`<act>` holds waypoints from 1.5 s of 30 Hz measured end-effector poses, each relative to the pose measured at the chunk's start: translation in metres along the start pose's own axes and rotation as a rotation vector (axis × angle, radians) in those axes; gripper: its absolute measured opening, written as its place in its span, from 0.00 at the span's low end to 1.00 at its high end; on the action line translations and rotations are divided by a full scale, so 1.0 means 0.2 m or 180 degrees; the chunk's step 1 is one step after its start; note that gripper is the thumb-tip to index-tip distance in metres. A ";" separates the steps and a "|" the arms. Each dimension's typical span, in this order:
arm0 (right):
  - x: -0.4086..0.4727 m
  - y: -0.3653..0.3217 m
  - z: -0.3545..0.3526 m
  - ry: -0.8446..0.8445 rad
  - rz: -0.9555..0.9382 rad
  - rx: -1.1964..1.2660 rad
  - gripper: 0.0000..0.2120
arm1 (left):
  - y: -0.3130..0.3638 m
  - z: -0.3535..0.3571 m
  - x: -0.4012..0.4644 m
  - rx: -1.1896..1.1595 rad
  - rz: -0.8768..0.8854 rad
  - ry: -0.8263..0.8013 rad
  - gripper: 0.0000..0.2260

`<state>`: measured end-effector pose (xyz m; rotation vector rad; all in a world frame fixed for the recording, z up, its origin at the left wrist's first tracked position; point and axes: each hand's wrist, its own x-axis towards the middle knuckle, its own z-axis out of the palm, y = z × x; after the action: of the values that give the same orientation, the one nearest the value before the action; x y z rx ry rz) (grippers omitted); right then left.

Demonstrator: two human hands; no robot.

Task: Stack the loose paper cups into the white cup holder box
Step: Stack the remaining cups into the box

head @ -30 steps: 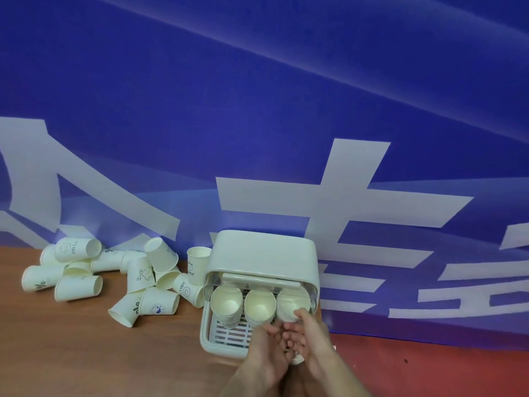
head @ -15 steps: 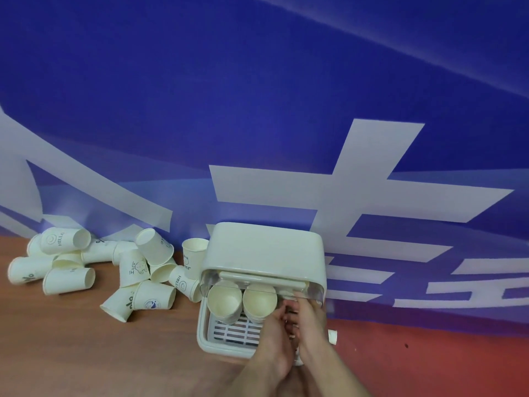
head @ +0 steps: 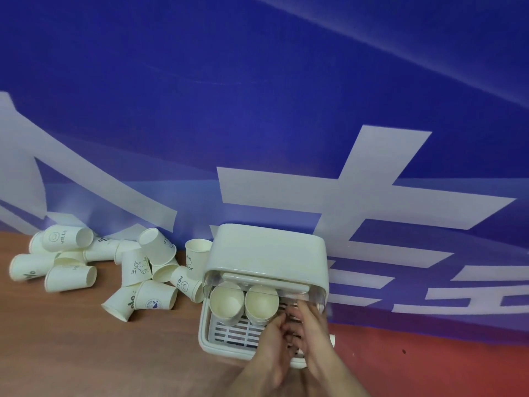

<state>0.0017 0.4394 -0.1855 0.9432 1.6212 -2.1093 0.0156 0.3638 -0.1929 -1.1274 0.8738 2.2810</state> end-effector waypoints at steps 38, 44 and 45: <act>-0.68 -0.15 1.16 -0.0284 -0.1954 -0.3961 0.04 | 1.46 -0.90 -0.90 0.5392 0.2553 0.1759 0.09; -0.58 -0.11 1.24 -0.0009 -0.1806 -0.4060 0.02 | 1.57 -0.94 -0.73 0.5636 0.2483 0.1650 0.12; -0.57 -0.09 1.25 0.0008 -0.1761 -0.4086 0.02 | 1.58 -0.94 -0.69 0.5673 0.2476 0.1640 0.12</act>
<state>-0.0035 0.1937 -0.0614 0.0442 2.7759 -0.7847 -0.0040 -0.0060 -0.0608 -0.3772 2.8881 0.5665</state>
